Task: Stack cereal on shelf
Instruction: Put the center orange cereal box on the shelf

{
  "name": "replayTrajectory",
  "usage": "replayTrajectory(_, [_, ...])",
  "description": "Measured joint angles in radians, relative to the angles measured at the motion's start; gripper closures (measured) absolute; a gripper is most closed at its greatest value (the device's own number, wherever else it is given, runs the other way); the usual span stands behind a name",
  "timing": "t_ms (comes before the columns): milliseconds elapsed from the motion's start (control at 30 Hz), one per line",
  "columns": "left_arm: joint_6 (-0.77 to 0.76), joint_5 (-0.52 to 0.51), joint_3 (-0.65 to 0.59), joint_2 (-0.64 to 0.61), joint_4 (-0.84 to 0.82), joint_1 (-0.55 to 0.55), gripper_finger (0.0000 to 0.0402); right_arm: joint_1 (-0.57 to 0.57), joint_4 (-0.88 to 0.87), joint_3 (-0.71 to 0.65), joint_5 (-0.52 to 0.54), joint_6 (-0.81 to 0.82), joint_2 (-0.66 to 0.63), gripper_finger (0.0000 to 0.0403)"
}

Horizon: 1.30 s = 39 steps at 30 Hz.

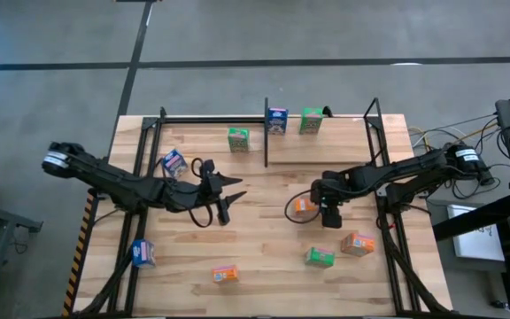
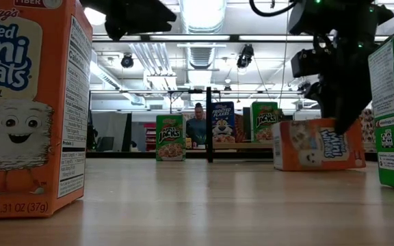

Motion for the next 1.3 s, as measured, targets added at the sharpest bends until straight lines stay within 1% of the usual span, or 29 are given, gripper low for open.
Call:
replayTrajectory(100, [0.021,0.000,0.000,0.032,0.088,0.000,0.0241,0.000,0.021,0.005,0.000,-0.004,-0.004,0.0237])
replayTrajectory(200, [0.057,0.000,0.000,0.075,0.179,0.000,0.0228,-0.001,0.032,0.038,0.000,-0.012,-0.005,0.0243])
replayTrajectory(300, [0.086,0.001,0.000,0.126,0.271,0.002,0.0203,-0.001,0.034,0.080,0.001,-0.023,-0.005,0.0243])
replayTrajectory(467, [0.126,0.009,0.001,0.217,0.459,0.010,0.0148,-0.001,0.061,0.143,0.002,-0.085,-0.004,0.0243])
replayTrajectory(567, [0.127,0.027,0.014,0.262,0.461,0.021,0.0118,-0.001,0.061,0.187,0.002,-0.129,-0.004,0.0243])
replayTrajectory(700, [0.130,0.172,0.032,0.321,0.453,0.038,0.0097,-0.001,0.076,0.225,0.005,-0.169,-0.004,0.0243])
replayTrajectory(733, [0.130,0.190,0.038,0.337,0.449,0.039,0.0095,-0.001,0.079,0.230,0.005,-0.178,-0.004,0.0243])
replayTrajectory(833, [0.129,0.191,0.060,0.373,0.452,0.040,0.0093,-0.001,0.079,0.237,0.025,-0.196,-0.004,0.0243])
replayTrajectory(967, [0.132,0.184,0.080,0.416,0.451,0.042,0.0093,-0.001,0.083,0.238,0.027,-0.200,-0.003,0.0243])
replayTrajectory(1200, [0.096,0.184,0.089,0.452,0.452,0.043,0.0093,-0.001,0.087,0.238,0.027,-0.203,-0.003,0.0244])
replayTrajectory(1300, [0.085,0.148,0.089,0.463,0.458,0.044,0.0092,-0.001,0.100,0.238,0.027,-0.206,-0.003,0.0243])
